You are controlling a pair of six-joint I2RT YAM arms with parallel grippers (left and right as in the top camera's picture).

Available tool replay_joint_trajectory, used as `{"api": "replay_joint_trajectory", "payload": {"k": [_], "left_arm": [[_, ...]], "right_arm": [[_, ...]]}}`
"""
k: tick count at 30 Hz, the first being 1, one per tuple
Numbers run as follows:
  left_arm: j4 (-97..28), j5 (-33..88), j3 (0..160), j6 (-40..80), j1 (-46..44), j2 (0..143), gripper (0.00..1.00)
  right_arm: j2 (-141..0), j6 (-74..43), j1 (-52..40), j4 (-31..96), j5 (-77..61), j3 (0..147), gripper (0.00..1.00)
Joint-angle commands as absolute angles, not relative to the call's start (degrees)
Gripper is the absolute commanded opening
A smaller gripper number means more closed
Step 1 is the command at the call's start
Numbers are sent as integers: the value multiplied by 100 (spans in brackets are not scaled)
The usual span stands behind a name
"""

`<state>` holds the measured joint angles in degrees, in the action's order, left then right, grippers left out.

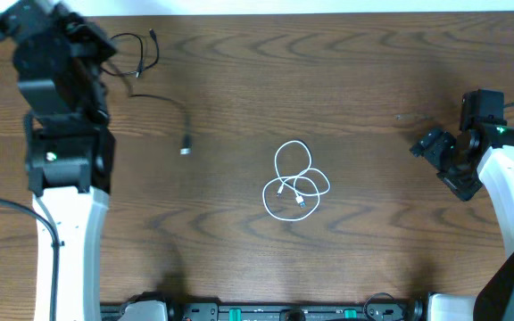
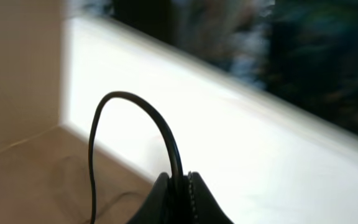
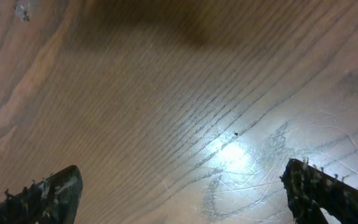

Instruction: Untangle cables

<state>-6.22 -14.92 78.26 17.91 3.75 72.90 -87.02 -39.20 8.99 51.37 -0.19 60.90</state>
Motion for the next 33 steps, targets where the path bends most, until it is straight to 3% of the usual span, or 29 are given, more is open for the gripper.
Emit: {"api": "replay_joint_trajectory", "payload": {"k": [1,12,21,31,33], "left_arm": [[-843,-1564,7878,1697,1057,7614,8],[-963,-1420,7878,1691,2359,8560,8],[211,-1754,7878,-974,3146,9327,8],[-56,-1874,7876,-1269,3358,10160,8],[-316,-1933,7876,-1772,3358,10661,8]], "right_arm": [[-8726,-3933,934,5146,51,6095,99],[-8726,-3933,934,5146,51,6095,99],[-8726,-3933,932,5146,51,6095,99],[-8726,-3933,932,5144,49,6095,99],[-8726,-3933,934,5146,51,6095,99]]}}
